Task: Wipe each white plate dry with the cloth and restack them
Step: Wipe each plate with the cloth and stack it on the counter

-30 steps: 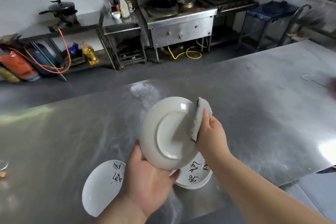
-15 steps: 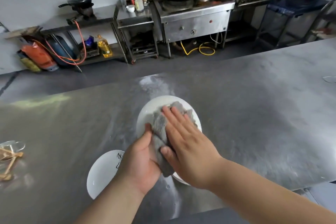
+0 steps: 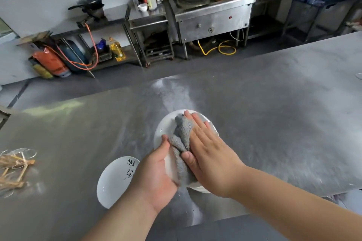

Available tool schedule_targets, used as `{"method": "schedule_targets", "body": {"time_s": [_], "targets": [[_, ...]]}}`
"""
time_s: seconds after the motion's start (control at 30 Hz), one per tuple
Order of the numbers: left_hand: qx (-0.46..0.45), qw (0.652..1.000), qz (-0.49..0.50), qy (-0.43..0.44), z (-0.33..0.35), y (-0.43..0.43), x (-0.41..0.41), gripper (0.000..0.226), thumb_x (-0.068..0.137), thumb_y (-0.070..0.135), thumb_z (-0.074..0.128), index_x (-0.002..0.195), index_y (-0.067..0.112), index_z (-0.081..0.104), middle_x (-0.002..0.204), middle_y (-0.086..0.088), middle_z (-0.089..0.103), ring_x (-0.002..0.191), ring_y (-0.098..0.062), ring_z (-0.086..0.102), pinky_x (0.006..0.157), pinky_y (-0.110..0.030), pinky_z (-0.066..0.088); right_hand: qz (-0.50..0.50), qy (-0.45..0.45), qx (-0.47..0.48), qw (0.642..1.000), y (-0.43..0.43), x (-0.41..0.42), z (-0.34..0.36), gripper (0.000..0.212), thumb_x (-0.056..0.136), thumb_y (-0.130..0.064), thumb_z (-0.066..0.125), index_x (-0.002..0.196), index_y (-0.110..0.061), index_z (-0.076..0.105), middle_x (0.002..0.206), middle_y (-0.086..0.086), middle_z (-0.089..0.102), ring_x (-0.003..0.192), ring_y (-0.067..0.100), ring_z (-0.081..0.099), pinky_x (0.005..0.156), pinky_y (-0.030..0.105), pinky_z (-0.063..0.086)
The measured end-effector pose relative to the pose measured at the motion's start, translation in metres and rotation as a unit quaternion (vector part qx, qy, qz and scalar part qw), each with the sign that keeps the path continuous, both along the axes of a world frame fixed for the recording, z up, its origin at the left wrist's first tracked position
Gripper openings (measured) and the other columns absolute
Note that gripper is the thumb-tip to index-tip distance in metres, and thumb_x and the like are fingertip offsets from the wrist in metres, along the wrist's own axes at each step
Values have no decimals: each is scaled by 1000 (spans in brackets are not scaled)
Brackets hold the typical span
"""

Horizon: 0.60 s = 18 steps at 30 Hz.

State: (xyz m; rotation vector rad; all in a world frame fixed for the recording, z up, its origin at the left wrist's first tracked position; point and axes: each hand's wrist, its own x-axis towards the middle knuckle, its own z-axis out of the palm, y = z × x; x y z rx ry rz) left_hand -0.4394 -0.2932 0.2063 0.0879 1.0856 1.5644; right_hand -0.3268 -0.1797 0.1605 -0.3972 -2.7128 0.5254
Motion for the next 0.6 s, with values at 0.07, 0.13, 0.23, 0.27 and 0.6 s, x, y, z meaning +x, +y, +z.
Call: {"method": "schedule_targets", "body": {"time_s": [0.07, 0.13, 0.23, 0.27, 0.6], "targets": [[-14, 1000, -16, 18, -4, -5, 6, 57, 110, 44, 34, 147, 9, 61, 141, -17, 67, 124, -28, 69, 118, -54, 42, -30, -47, -32, 998, 14, 9, -3, 74, 108, -54, 10, 164, -6, 16, 174, 10, -8, 160, 22, -18, 130, 43, -3], [-37, 998, -30, 37, -9, -6, 14, 53, 110, 40, 38, 148, 9, 59, 144, -19, 65, 134, -34, 62, 122, -56, 36, -100, -72, -111, 986, 28, 9, 4, 73, 107, -53, 16, 162, -5, 19, 174, 10, 3, 161, 26, -7, 130, 44, 4], [-53, 994, -67, 67, -7, 0, 23, 48, 105, 32, 48, 145, 9, 62, 139, -21, 68, 131, -37, 64, 120, -58, 39, -125, 17, -115, 985, 37, -4, 18, 40, 108, -51, 32, 112, -17, 53, 117, -1, 61, 117, 30, 56, 96, 46, 48], [-57, 993, -74, 77, -7, 2, 23, 49, 102, 31, 51, 144, 8, 63, 137, -21, 69, 130, -38, 65, 119, -58, 40, -103, 31, -80, 991, 37, -8, 22, 42, 106, -56, 33, 101, -20, 53, 98, -5, 61, 96, 25, 58, 81, 44, 50], [-35, 995, -37, 86, -10, -5, -7, 56, 101, 36, 50, 146, 3, 59, 142, -20, 66, 133, -35, 63, 119, -55, 39, -254, 16, -320, 913, 61, 23, -12, 56, 101, -62, 45, 82, -11, 56, 65, -7, 54, 63, 17, 49, 58, 26, 40]]}}
